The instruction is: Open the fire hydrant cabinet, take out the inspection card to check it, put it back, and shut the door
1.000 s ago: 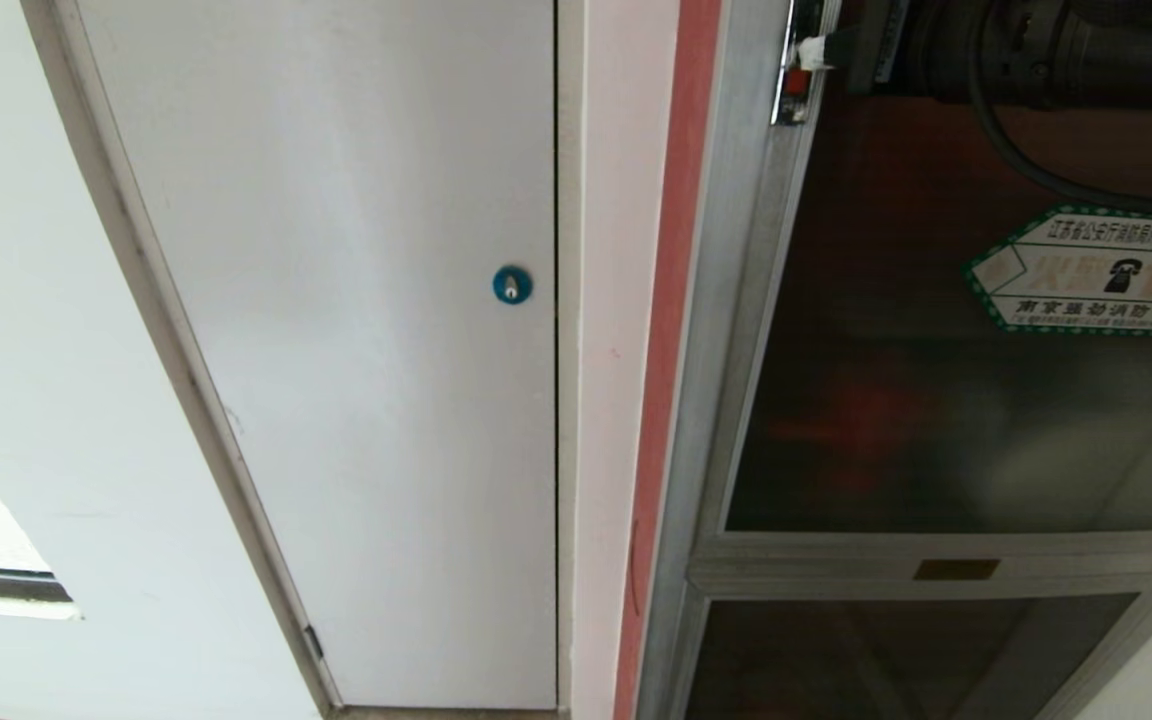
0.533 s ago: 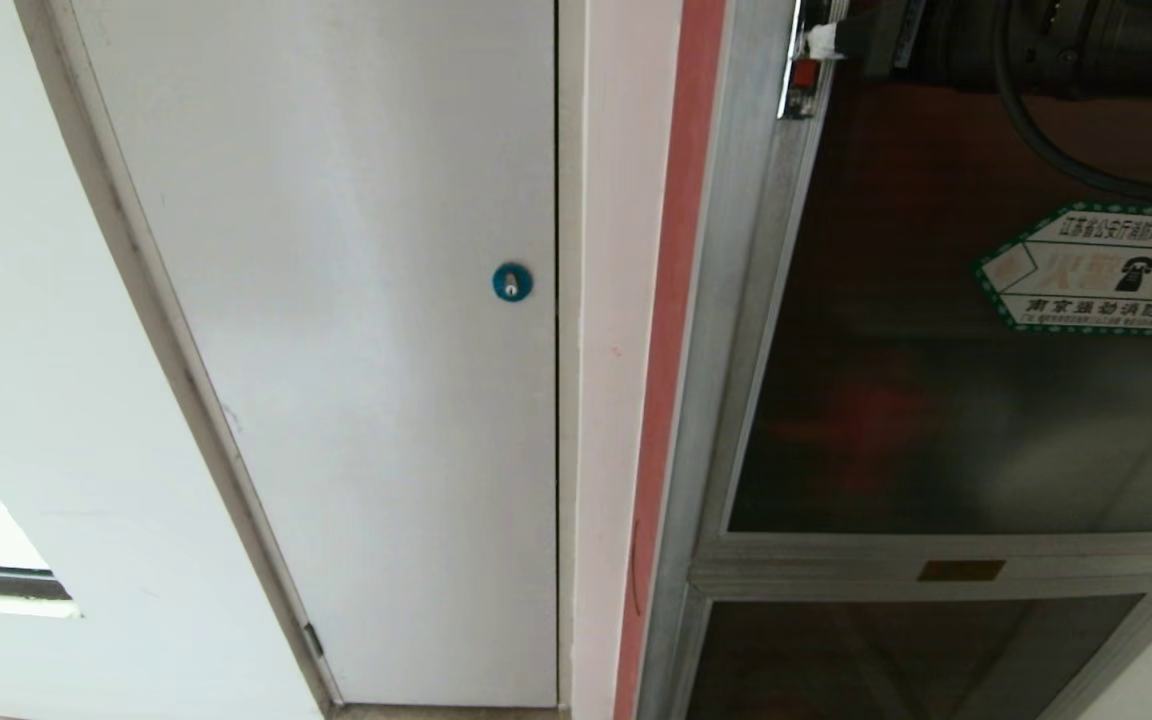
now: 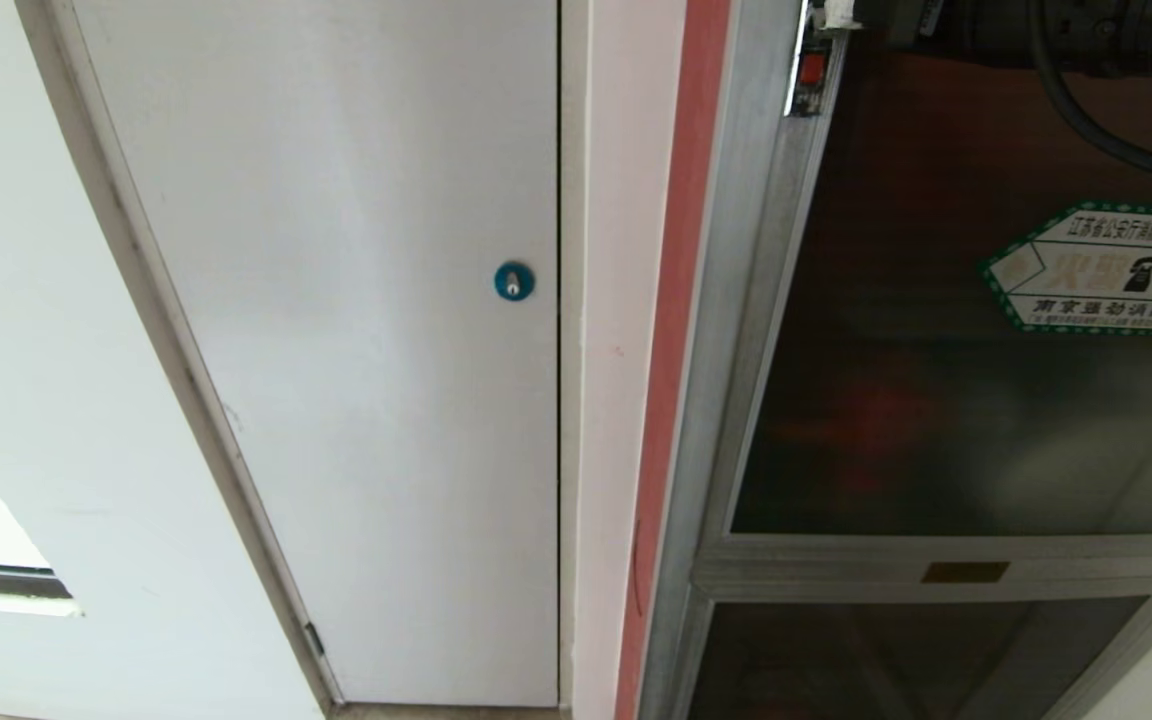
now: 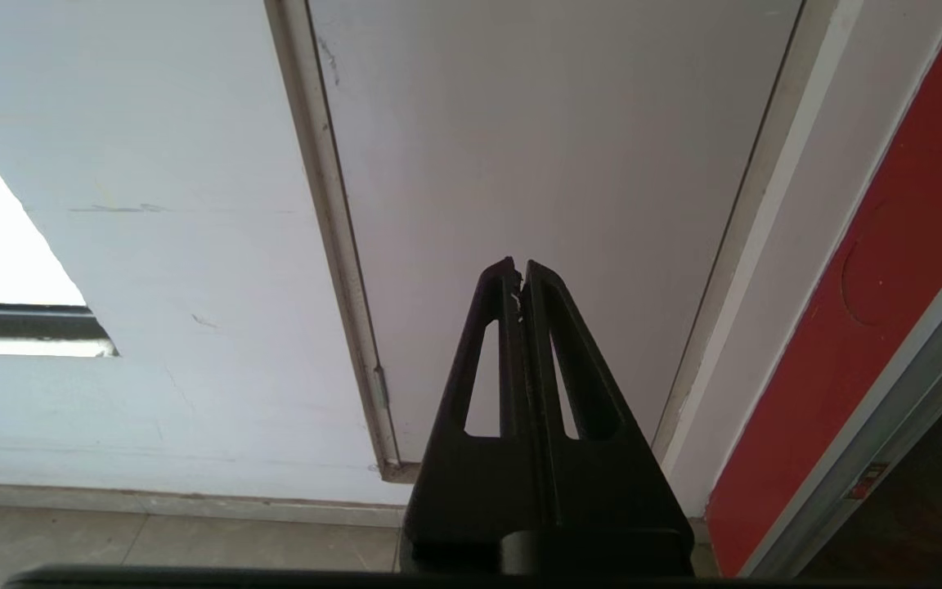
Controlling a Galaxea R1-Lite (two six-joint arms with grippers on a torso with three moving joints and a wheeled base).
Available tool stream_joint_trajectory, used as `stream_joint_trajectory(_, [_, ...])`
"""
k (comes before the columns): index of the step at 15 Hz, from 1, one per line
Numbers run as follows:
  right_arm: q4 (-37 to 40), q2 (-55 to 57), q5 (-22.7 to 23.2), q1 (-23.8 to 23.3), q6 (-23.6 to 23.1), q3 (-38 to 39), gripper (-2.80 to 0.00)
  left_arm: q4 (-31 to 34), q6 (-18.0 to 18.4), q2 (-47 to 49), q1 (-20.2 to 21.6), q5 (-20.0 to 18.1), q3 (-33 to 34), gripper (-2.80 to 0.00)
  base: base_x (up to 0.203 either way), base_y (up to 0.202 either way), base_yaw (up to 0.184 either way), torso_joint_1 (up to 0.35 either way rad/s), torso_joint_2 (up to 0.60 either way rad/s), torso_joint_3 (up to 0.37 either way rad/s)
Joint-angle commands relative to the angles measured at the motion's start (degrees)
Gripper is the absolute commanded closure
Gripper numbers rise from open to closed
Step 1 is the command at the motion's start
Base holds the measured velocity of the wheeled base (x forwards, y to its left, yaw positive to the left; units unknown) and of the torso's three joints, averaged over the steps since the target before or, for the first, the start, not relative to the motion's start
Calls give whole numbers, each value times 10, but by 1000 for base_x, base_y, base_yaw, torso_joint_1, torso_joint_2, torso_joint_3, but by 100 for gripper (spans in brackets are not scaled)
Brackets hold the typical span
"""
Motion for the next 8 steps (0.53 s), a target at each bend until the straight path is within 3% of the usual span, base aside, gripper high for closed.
stream_joint_trajectory(1, [2,-17,2,1,1,7,0,0,0,1,0,-1,4,0,0,0,0,0,0,0])
stream_joint_trajectory(8, [3,-64,16,2,36,30,0,0,0,1,0,0,4,0,0,0,0,0,0,0])
